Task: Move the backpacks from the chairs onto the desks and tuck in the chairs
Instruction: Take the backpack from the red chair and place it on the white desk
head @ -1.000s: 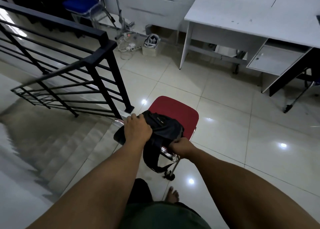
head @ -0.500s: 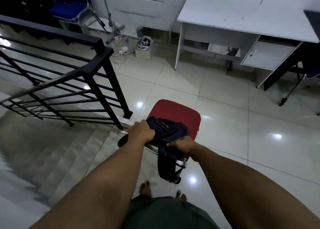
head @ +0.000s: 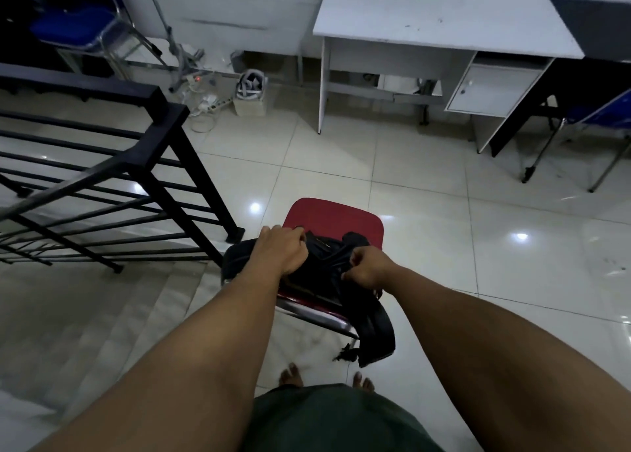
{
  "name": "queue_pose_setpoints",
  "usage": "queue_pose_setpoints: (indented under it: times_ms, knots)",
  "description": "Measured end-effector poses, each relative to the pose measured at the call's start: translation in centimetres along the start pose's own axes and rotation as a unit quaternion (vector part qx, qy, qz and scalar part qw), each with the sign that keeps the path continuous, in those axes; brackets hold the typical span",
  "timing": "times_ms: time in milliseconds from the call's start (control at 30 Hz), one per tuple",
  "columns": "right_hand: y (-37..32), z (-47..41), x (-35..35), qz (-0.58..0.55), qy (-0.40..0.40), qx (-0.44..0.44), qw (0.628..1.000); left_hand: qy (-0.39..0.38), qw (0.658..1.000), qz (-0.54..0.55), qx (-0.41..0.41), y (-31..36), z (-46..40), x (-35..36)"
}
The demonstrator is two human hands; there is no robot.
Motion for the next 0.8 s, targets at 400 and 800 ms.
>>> queue_pose_setpoints:
  times_ms: [400,800]
  knots:
    - [-0.5,-2.5,-2.8,0.079,0.194,0.012,0.978,-0.063,0.993,0.104,0.003,-0.1,-4.9,-2.0]
    - [0.0,-4.4,-3.0,0.13,0.128,0.04,0.982,-0.078,0.984,-0.127,0.101,2.3,-7.0,0.0]
Point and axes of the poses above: each hand's wrist, its own z-axis away from the middle knuckle, its own x-axis out of the palm, y = z × x, the point moved 2 cm from there along -z, towards the middle knuckle
